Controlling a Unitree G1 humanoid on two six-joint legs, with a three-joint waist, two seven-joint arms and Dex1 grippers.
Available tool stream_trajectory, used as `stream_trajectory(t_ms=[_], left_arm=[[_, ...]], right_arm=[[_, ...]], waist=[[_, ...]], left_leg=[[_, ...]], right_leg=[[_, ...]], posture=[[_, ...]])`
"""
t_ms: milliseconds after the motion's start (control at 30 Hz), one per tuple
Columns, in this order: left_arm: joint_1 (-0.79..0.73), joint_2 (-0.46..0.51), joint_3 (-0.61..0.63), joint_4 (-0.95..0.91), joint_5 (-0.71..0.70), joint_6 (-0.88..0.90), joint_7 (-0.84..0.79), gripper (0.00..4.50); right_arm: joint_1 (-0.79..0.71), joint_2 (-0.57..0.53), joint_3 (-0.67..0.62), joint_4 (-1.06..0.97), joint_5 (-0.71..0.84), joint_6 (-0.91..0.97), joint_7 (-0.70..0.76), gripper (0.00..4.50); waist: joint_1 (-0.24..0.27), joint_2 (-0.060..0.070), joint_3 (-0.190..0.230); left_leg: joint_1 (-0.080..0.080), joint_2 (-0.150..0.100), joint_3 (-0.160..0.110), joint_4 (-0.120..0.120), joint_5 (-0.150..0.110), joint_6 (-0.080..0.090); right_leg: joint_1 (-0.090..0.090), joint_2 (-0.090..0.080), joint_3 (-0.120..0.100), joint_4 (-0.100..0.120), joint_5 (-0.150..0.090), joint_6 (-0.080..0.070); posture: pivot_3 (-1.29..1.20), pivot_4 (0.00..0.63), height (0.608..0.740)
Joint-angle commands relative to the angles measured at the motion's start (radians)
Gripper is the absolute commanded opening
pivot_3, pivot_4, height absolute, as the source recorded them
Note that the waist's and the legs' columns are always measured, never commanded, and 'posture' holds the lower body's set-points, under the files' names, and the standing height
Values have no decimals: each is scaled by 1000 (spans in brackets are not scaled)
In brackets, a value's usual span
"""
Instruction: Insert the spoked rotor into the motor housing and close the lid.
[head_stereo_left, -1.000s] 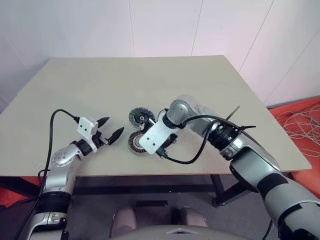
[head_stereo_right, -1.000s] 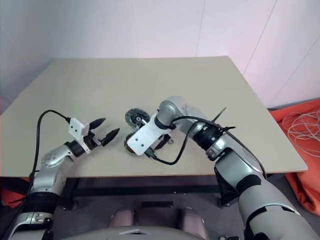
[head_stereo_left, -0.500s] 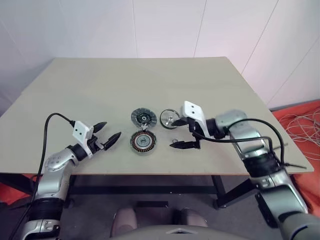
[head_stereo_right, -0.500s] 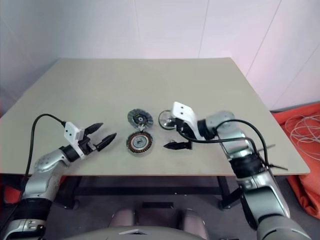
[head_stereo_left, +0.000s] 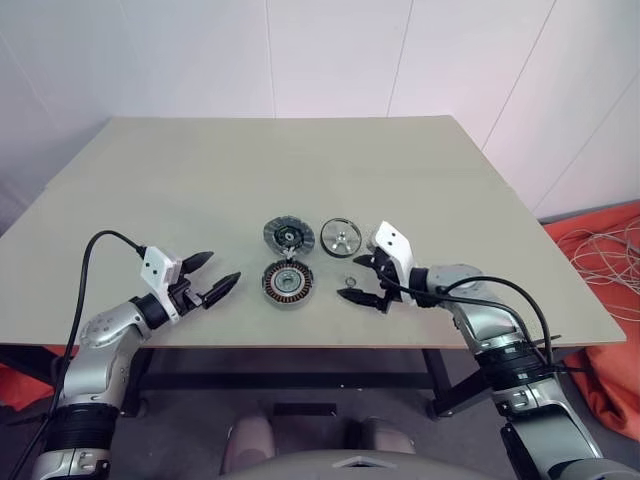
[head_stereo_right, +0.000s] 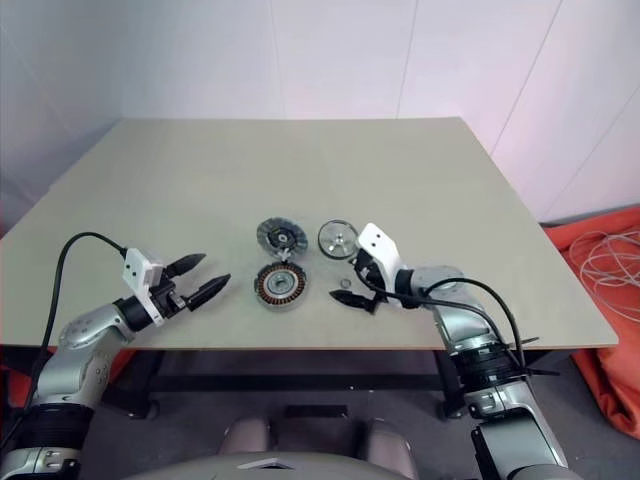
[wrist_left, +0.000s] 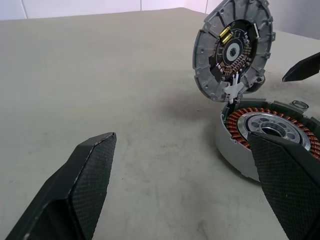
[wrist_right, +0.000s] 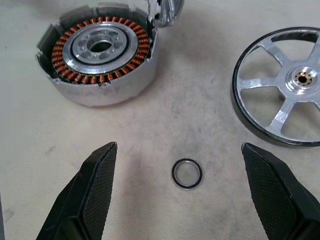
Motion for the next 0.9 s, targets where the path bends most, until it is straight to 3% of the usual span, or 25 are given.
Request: stream_trajectory(t_ms=[33,233,333,633,900], left_arm=[[-20,4,18,-33,-5,-17,2,4500],[-24,1,18,-27,-3,-24,3,4500],[-30,0,17,-21,-1,-29,3,4500],[-40,0,17,-8,0,-31,-2,4500],[-45,-4,15,-2,1,-34,-5,4500]], right_arm=[[-8,-15,11,8,0,-37,-5,4486],[-8,-20,22,39,1,-50,-13,4486],[-6,-22,32,51,-5,-52,-14,3906],[4,-37,46,60,-11,-60,-12,743],[-17,-71,60,-77,25,-12,50,660]], waist=[[0,0,0],[0,0,0],[0,0,0],[0,0,0],[1,0,0]], left_leg=[[0,0,0,0,0,0],[-1,0,0,-1,0,0],[-1,0,1,-2,0,0],[0,0,1,-2,0,0],[0,0,1,-1,0,0]], right_leg=[[0,0,0,0,0,0],[0,0,0,0,0,0],[-1,0,0,0,0,0],[0,0,0,0,0,0],[0,0,0,0,0,0]], posture=[[0,0,740],[0,0,740],[0,0,740],[0,0,740],[0,0,740]])
